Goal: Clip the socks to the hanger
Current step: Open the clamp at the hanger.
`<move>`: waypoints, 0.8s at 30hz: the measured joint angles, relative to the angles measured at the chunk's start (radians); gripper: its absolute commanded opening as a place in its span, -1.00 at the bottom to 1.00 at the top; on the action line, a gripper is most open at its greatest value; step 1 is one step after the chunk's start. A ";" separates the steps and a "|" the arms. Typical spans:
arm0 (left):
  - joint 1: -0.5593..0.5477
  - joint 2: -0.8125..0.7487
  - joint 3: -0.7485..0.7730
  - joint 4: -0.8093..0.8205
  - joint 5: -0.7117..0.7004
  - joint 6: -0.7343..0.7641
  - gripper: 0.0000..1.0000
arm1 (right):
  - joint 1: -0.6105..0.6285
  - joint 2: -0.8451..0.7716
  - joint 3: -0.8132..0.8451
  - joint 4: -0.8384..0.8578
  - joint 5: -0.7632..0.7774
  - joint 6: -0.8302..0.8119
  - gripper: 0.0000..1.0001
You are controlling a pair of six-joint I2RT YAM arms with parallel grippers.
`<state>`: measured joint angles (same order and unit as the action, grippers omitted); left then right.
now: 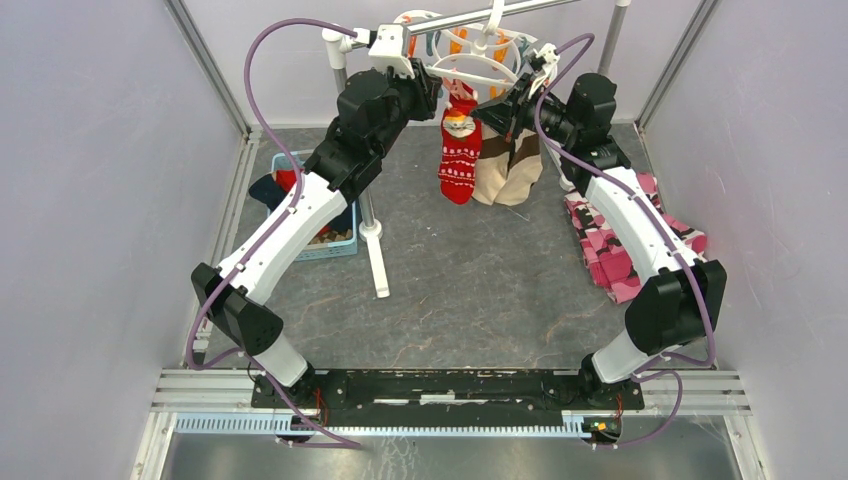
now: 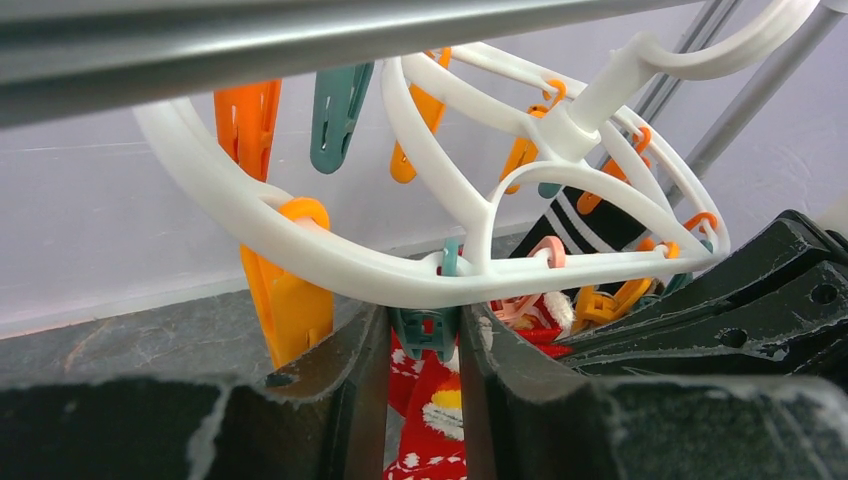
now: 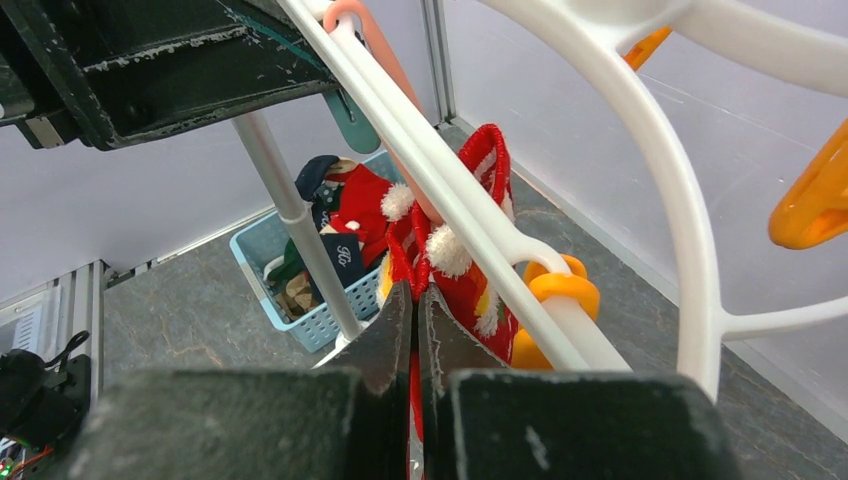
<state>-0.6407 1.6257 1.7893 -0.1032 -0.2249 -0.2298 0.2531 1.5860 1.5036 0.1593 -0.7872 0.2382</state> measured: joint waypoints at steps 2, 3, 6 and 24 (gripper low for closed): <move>0.000 0.000 0.002 -0.006 0.000 0.000 -0.96 | 0.000 0.000 0.000 0.000 -0.006 0.000 -1.00; 0.000 0.000 0.006 -0.014 0.000 -0.001 -0.96 | 0.000 0.000 0.000 0.000 -0.010 0.000 -1.00; 0.000 0.000 0.025 -0.035 0.000 -0.006 -0.96 | 0.000 -0.002 0.000 0.000 -0.029 -0.002 -1.00; -0.031 0.002 0.116 -0.152 -0.036 -0.039 -0.96 | 0.130 -0.123 0.021 -0.190 0.007 -0.264 -1.00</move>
<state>-0.6712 1.6272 1.9057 -0.2550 -0.2611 -0.2684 0.3836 1.4631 1.5249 -0.0303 -0.7803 -0.0261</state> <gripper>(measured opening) 0.341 0.010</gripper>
